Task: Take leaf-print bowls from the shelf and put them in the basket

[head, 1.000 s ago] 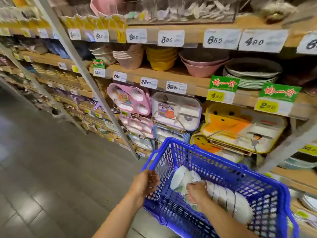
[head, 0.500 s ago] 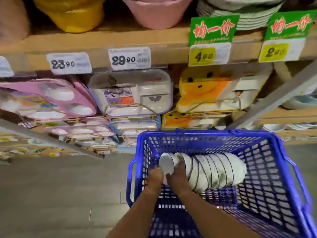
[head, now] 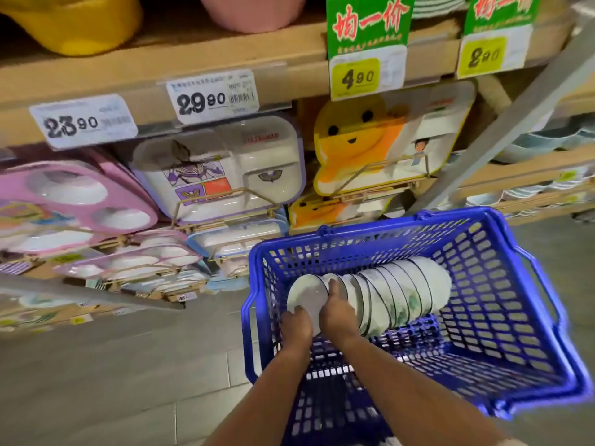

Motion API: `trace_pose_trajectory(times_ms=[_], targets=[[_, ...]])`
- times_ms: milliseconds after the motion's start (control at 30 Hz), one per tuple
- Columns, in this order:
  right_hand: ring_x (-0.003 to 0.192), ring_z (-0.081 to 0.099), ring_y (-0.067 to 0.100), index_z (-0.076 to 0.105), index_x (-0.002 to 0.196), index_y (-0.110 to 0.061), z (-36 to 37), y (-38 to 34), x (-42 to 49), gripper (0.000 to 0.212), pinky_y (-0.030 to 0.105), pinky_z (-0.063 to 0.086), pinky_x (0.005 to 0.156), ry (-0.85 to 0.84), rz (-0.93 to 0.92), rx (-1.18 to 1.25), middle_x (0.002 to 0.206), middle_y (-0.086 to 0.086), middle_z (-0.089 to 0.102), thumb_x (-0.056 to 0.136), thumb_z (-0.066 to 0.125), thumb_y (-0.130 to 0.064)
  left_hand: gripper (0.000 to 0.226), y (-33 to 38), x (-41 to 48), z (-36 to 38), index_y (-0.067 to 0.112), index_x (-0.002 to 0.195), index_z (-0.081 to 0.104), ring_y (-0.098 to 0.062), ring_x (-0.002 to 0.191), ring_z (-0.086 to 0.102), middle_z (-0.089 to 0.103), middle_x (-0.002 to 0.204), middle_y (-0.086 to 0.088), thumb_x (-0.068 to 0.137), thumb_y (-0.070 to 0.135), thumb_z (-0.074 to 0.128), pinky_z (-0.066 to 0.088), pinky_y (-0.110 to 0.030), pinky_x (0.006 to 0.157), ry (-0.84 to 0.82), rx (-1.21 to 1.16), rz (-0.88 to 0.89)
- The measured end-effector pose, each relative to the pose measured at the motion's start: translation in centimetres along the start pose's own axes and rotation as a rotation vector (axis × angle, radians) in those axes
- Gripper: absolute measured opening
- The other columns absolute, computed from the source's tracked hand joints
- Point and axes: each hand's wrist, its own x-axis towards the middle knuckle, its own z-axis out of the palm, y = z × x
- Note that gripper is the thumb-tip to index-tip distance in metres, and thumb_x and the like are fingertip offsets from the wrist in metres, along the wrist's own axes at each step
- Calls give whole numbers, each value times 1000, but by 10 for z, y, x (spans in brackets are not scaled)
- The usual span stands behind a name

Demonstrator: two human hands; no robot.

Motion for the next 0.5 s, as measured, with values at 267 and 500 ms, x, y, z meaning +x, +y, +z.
trace_pose_trajectory(times_ms=[267,500], targets=[[113,58,36,30,147,-18,-70,-13,-23,53,39,50,88,-43,-81,-11,122,19,62,95,36,-9,50,21,-49,-17,6,147,31,-37,129,47,46,145,-20,100,16,43,38,-42,108,108,110,285],[59,71,35,45,134,-23,-173,-5,-62,50,44,60,51,-207,-137,561,109,17,64,88,34,-7,53,55,-93,-44,17,151,31,-27,136,41,41,151,-6,100,16,44,36,-37,107,-48,-49,556]])
